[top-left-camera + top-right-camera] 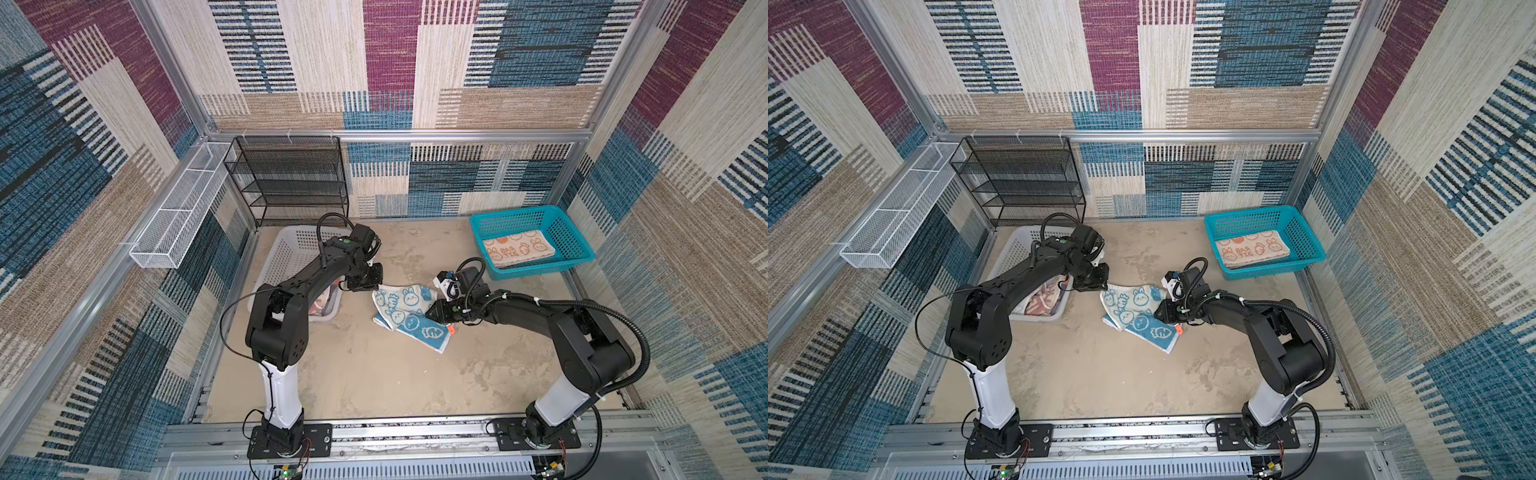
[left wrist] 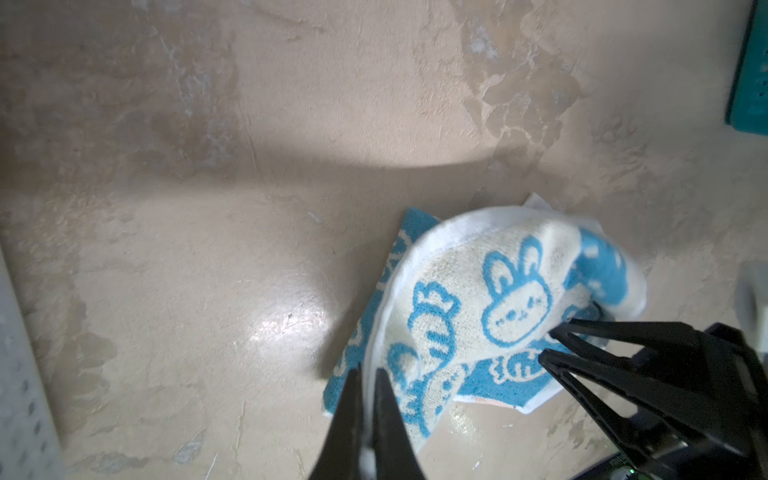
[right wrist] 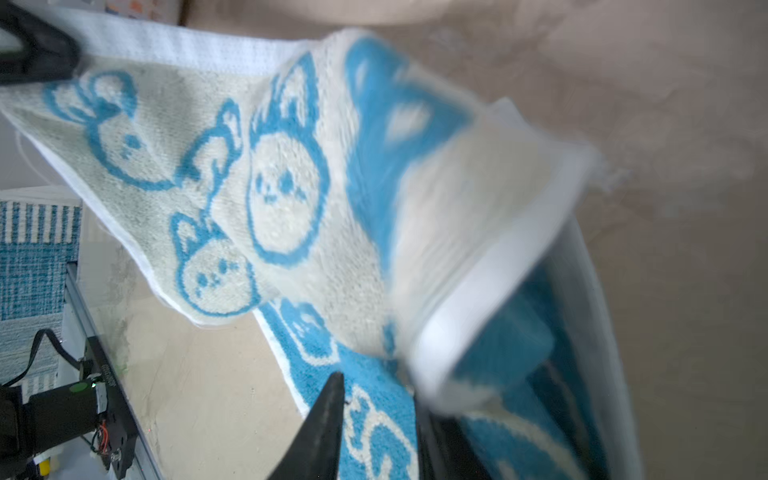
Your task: Fold and stack the towels
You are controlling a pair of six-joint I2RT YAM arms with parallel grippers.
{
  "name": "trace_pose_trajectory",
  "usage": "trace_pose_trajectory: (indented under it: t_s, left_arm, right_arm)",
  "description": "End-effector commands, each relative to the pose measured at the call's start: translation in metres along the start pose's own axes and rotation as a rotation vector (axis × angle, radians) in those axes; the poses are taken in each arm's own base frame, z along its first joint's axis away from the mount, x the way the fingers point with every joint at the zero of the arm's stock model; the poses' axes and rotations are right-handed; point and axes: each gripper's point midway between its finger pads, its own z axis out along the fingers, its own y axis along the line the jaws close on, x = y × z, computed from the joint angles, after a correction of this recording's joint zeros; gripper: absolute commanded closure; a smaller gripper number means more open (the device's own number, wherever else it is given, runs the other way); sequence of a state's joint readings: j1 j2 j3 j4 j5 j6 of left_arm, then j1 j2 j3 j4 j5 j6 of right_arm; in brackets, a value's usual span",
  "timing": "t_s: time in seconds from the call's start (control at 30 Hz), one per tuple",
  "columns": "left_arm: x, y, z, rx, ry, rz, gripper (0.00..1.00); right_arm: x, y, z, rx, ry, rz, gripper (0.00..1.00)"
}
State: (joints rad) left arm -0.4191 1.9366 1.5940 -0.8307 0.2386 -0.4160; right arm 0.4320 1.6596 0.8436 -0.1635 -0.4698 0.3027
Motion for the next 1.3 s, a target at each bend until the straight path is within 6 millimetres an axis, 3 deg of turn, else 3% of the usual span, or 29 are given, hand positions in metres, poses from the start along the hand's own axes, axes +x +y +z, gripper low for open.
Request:
trace_pose_trajectory:
  t_s: [0.0,0.1,0.2,0.23,0.37,0.67,0.93,1.0,1.2,1.27]
  left_arm:
    - [0.002,0.002,-0.005,-0.018,0.001,0.029,1.0]
    - [0.003,0.003,-0.005,-0.018,0.004,0.036,1.0]
    - [0.003,0.003,-0.007,-0.022,-0.001,0.048,1.0]
    - [0.004,0.003,-0.008,-0.029,-0.006,0.053,1.0]
    - [0.002,0.002,-0.01,-0.026,-0.024,0.06,1.0]
    - [-0.001,-0.002,-0.012,-0.015,-0.04,0.065,1.0]
    - [0.001,-0.003,-0.011,-0.008,-0.041,0.065,1.0]
    - [0.0,-0.003,-0.012,-0.008,-0.046,0.064,1.0]
    - [-0.007,-0.014,-0.025,0.027,-0.081,0.079,1.0]
    - [-0.012,-0.02,-0.038,0.041,-0.113,0.09,1.0]
  right_arm:
    - [-0.027,0.005,-0.011,0.02,-0.088,-0.023,0.52]
    - [-0.051,0.0,-0.021,0.026,-0.123,-0.001,0.48]
    - [-0.075,-0.023,-0.031,-0.003,-0.169,0.11,0.28]
    - [-0.081,-0.029,-0.034,-0.021,-0.181,0.132,0.26]
    - [-0.094,-0.039,-0.016,-0.038,-0.141,0.149,0.25]
    - [-0.093,-0.033,0.016,-0.183,-0.084,0.182,0.36]
    - [-0.108,-0.007,0.026,-0.329,-0.072,0.155,0.52]
    - [-0.116,-0.001,0.023,-0.337,-0.092,0.142,0.63]
    - [-0.146,0.02,-0.002,-0.351,-0.17,0.067,0.82]
    - [-0.146,0.028,-0.014,-0.347,-0.184,0.04,0.83]
